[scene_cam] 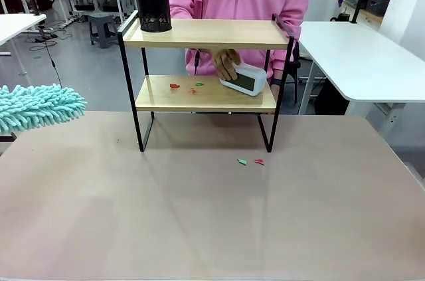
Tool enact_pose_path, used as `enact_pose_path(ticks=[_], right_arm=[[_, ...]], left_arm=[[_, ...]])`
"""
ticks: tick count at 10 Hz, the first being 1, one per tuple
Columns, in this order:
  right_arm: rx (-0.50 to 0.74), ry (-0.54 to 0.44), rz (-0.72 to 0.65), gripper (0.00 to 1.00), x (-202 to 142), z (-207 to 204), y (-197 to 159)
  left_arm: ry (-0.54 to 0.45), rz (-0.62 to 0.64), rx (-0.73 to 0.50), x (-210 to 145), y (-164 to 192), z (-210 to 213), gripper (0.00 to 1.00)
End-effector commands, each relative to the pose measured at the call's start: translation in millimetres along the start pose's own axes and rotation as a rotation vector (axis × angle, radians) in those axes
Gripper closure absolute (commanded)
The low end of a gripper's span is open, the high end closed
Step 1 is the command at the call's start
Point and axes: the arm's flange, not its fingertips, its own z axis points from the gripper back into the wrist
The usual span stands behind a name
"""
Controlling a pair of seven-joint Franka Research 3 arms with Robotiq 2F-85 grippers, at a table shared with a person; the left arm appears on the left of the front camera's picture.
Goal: Clean the shelf.
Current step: Clean the remaining tier of the Shelf with the Duster once objects are removed.
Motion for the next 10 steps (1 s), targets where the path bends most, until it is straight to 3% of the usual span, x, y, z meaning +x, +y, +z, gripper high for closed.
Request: enact_pose_path(ticks=[1, 7, 8, 10], right_arm=[[0.030, -0.013, 0.024, 0.00, 1, -1, 0], [0.030, -0.013, 0.024, 0.00, 1, -1, 0], [0.030, -0.013, 0.024, 0.00, 1, -1, 0], [0.030, -0.013, 0.024, 0.00, 1, -1, 0]], left_arm=[[0.004, -0.021, -0.007, -3, -1, 1, 0.88], [0.000, 0.000, 0.000, 0, 0, 0, 0.88], [-0.087, -0.098, 0.006, -34, -19, 4, 0.88], [-0.143, -0.215, -0.051, -107, -48, 8, 0.88]])
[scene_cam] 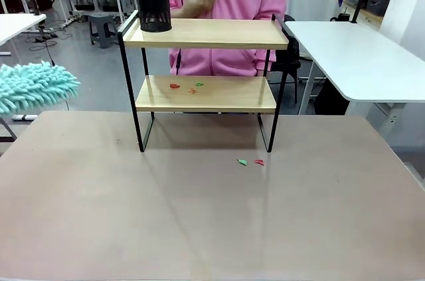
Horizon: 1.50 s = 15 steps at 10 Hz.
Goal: Clean the shelf.
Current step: Clean the remaining tier of the Shelf with the Duster once objects are removed.
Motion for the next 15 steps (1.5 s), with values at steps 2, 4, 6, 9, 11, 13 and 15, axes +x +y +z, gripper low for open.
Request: enact_pose_path(ticks=[2, 4, 6, 9, 11, 13, 15], right_arm=[[0.030, -0.013, 0.024, 0.00, 1, -1, 0], [0.030, -0.013, 0.024, 0.00, 1, -1, 0], [0.030, -0.013, 0.024, 0.00, 1, -1, 0], [0.030, -0.013, 0.024, 0.00, 1, -1, 0], [0.030, -0.013, 0.024, 0.00, 1, -1, 0], [0.030, -0.013, 0.024, 0.00, 1, -1, 0], [0.030, -0.013, 0.024, 0.00, 1, -1, 0]], left_arm=[[-0.009, -0.139, -0.077, -90, -30, -10, 0.88], [0.127, -0.207, -0.073, -100, -40, -34, 0.88], [0.250, -0.301, -0.065, -100, -62, -73, 0.88], [0.298, -0.345, -0.009, -83, -98, -145, 1.00], [0.215, -0.312, 0.061, -59, -106, -180, 1.00], [0.098, -0.289, 0.117, -39, -104, -203, 1.00], [0.116, -0.231, 0.122, -15, -92, -218, 1.00]])
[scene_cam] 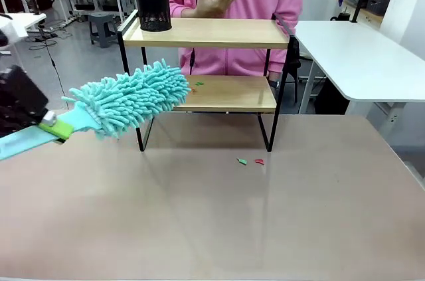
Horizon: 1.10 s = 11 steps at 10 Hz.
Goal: Clean the shelf.
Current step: Clean the remaining tier of the Shelf with the Duster once objects are removed.
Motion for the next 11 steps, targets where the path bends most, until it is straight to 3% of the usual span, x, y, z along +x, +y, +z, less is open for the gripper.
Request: enact_pose_path(ticks=[1, 4, 5, 9, 11], right_arm=[[0.028, -0.012, 0.024, 0.00, 1, -2, -1], [0.028, -0.012, 0.024, 0.00, 1, -2, -1], [0.028, -0.012, 0.024, 0.00, 1, -2, -1], [0.028, -0.012, 0.024, 0.00, 1, -2, -1], [0.028, -0.012, 0.024, 0.00, 1, -2, -1]], left_arm=[[0.009, -0.033, -0.015, -12, -7, 9, 1.00], [0.009, -0.033, -0.015, -12, -7, 9, 1.00], [0.009, -0.020, 0.000, -4, -3, 2, 0.88], [-0.086, -0.016, 0.009, 47, -2, -18, 0.88], [-0.078, 0.024, 0.037, 69, 6, -36, 0.88]])
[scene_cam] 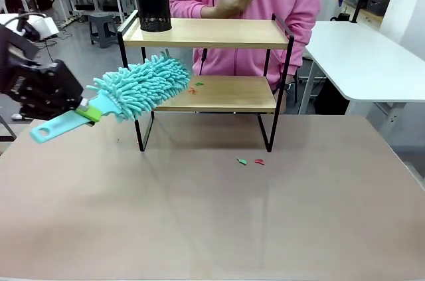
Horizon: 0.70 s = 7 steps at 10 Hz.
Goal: Clean the shelf.
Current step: Clean the remaining tier of the Shelf with the Duster once objects are removed.
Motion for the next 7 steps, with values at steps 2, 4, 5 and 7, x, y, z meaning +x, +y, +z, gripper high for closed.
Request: enact_pose_path(ticks=[2, 4, 5, 7], right_arm=[[0.025, -0.011, 0.025, 0.00, 0, -1, -1], [0.025, -0.011, 0.025, 0.00, 0, -1, -1], [0.025, -0.011, 0.025, 0.00, 0, -1, -1], [0.025, -0.011, 0.025, 0.00, 0, -1, -1]], left_arm=[[-0.069, 0.070, 0.026, 29, 4, -23, 0.88], [-0.151, 0.107, 0.043, 34, 9, -34, 0.88], [-0.210, 0.117, 0.058, 35, 11, -41, 0.88], [-0.256, 0.133, 0.084, 40, 13, -51, 0.88]])
